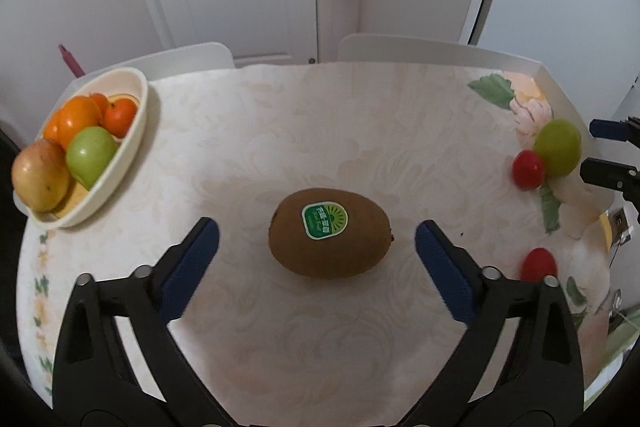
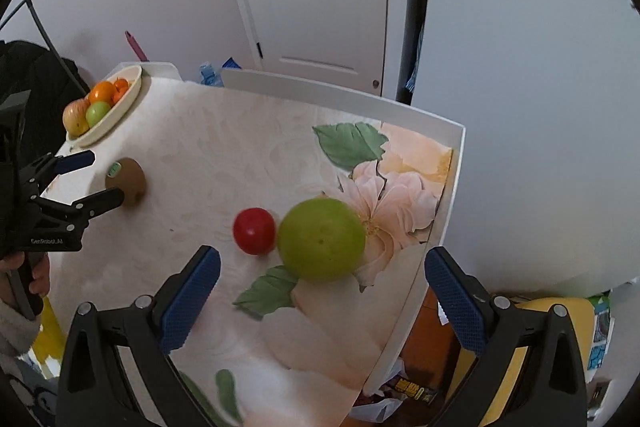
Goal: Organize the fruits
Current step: 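Grasp the kiwi with the left tool while the right tool grasps the green apple, then carry the kiwi and green apple to the plate and release the kiwi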
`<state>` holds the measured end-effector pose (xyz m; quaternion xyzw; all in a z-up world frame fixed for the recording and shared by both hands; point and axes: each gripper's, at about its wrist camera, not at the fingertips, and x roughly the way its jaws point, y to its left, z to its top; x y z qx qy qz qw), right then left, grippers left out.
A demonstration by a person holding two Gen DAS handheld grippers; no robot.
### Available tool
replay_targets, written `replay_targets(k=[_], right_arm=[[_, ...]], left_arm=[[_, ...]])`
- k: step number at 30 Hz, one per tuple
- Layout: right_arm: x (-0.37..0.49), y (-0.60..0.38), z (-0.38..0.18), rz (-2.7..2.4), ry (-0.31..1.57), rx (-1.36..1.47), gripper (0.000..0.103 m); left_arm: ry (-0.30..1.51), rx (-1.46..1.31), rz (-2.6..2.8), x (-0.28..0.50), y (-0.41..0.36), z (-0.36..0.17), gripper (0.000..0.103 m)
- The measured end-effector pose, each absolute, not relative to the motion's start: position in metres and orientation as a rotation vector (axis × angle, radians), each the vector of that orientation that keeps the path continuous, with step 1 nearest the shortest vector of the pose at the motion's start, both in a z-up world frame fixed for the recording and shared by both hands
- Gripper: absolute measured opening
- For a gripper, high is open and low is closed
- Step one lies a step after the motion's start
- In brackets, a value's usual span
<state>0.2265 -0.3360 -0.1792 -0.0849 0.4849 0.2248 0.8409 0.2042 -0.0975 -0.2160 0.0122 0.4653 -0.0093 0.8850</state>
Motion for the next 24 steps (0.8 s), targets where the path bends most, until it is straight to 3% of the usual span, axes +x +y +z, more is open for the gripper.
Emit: replay_targets(k=[3,9,14,19,22,24], right_arm=[[0.229,-0.335,-0.185,0.49,1.008,-0.207,0.1],[0.236,-0.331,-0.196,0.51,1.021,-0.244,0.095],[0.242,-0.33,-0.199,0.519,1.024,-0.267,0.086],[0.246,-0.326,-0.201,0.537,1.024,-0.289,0.084],[0.247,-0.323,-0.204,0.552,1.029,-0.309,0.074],[0.246,-0.32,-0.206,0.554,1.034,-0.319,0.073]], left_arm=[[0.987,0.035,-0.021,0.208,-0.098,-0.225,0.097],[1.005,0.046,-0.047,0.212,-0.105,-0.235,0.076],[1.001,0.051,-0.042,0.213,-0.105,-0.235,0.072],[1.004,0.051,-0.034,0.213,-0.106,-0.234,0.07],[1.004,0.048,-0.03,0.213,-0.106,-0.233,0.07],[1.004,0.043,-0.027,0.213,-0.105,-0.233,0.07]])
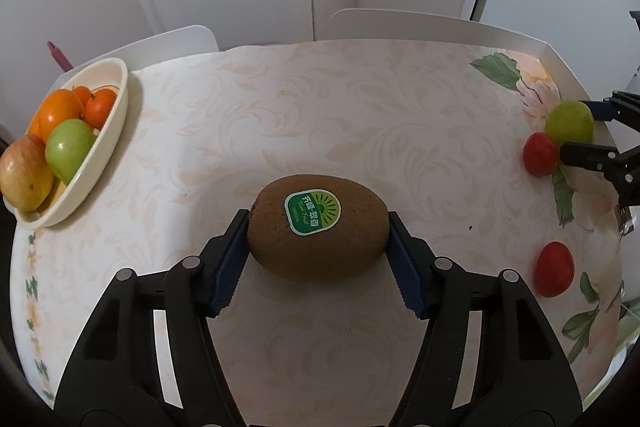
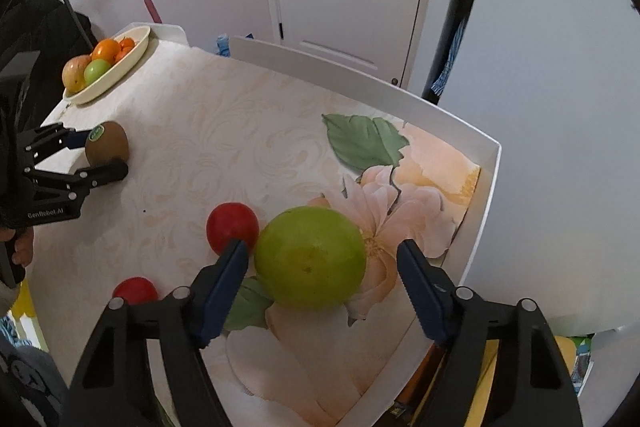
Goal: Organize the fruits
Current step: 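Carry the kiwi and green apple to the plate and release the kiwi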
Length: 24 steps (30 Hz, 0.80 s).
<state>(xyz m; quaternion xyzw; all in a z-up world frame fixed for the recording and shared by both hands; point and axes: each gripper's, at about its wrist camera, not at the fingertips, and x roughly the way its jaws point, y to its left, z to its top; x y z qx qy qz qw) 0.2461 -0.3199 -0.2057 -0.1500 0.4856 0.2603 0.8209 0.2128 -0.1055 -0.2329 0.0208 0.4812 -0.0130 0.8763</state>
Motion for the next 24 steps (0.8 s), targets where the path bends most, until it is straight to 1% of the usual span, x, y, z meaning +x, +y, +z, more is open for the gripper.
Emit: replay_targets(k=[1,5,9,12,24], right_arm=[[0.246,-0.32,-0.206,0.556,1.035,-0.321,0.072],[0.247,-0.318,-0.21,0.563,1.045,-0.325,0.063],[0.247,-0.317,-0.211,0.57,1.048,-0.322,0.059],[0.246,-0.316,-0.21,0.584,1.047,-0.32,0.052],[0.237,-0.314,-0.199,0.54,1.051,-0.302,0.052]], left_arm=[[1.005,0.041,-0.026,0.213,-0.105,-0.232,0.069],[1.005,0.034,-0.022,0.211,-0.105,-0.232,0.069],[1.003,0.031,-0.02,0.208,-0.104,-0.23,0.069],[0.995,0.025,-0.02,0.206,-0.103,-0.225,0.069],[0.947,-0.011,-0.023,0.191,-0.091,-0.195,0.069]])
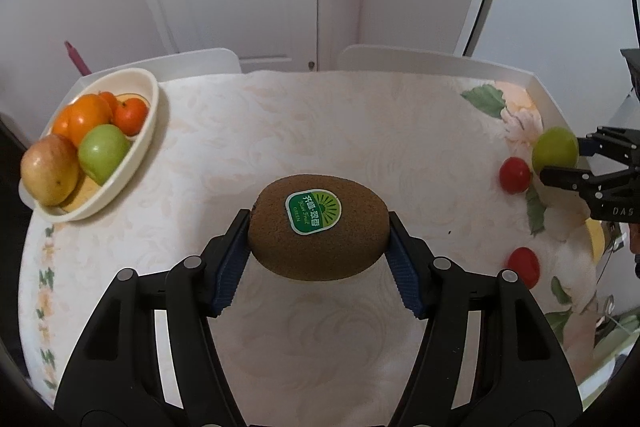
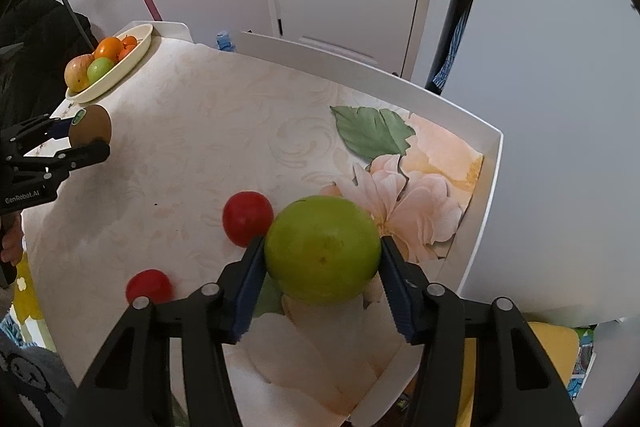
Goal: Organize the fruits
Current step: 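Carry the kiwi and green apple to the plate and release the kiwi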
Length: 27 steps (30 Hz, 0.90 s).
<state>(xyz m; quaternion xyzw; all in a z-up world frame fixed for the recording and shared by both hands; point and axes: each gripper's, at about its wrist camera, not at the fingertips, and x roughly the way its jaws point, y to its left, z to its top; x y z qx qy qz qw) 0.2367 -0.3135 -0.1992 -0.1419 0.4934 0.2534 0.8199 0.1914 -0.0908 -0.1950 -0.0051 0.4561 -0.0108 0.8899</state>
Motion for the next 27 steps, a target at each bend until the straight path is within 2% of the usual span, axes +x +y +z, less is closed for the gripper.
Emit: replay_targets(k=[15,27], right_arm=[[0.211,-0.275,-0.139,0.584,0.99,-0.236,0.052],[0.209,-0.165,-0.096,0.64,0.941,-0.19,0.052]], left_arm=[[0.841,-0.055,0.038,0.16,-0.033,-0.127,0.069],[0.808,-0.062,0.029,0.171,0.063,-0.093,0.069]])
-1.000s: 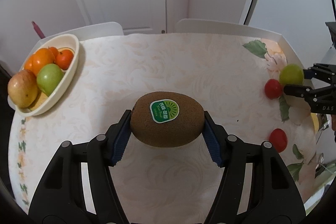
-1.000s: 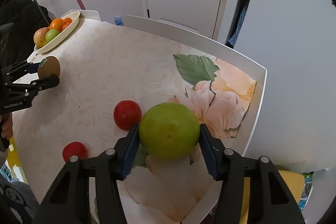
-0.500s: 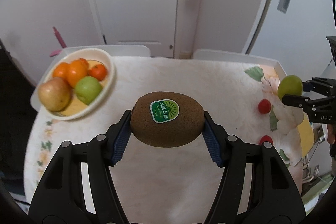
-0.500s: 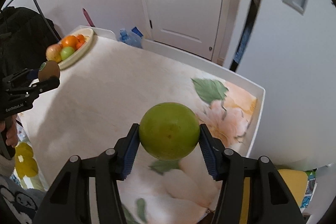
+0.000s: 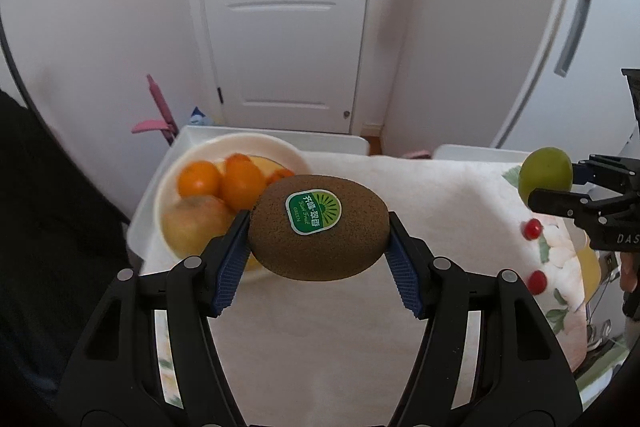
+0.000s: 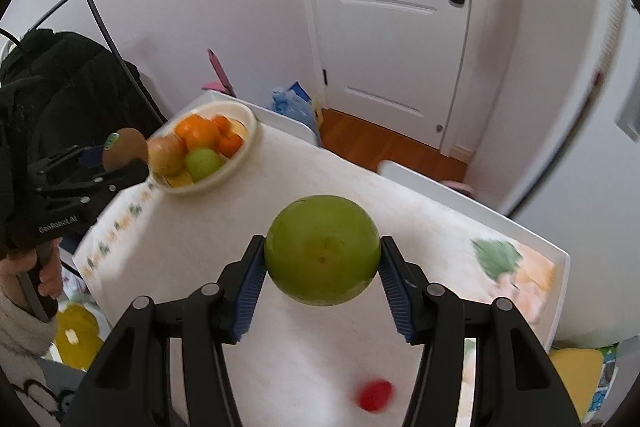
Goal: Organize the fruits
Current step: 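Carry the kiwi and green apple to the plate and release the kiwi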
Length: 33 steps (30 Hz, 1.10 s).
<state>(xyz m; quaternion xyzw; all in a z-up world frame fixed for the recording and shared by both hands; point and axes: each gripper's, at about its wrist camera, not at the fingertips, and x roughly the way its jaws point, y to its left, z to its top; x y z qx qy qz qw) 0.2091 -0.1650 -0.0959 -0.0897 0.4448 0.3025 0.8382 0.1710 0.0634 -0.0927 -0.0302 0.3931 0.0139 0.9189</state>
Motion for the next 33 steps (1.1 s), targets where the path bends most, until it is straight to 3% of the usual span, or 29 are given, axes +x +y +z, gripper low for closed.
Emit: replay_targets(k=[15,33], right_arm=[[0.261,-0.024,-0.102,0.653,0.939,-0.133,0.052],[0.316,0.018,-0.146,0.582,1.013,-0.075,0.052]], left_arm=[[0.845,-0.026,-0.031,0.265,0.178,-0.115,0.069],[1.003,0.001,-0.085,0.341,0.198,-0.182,0.069]])
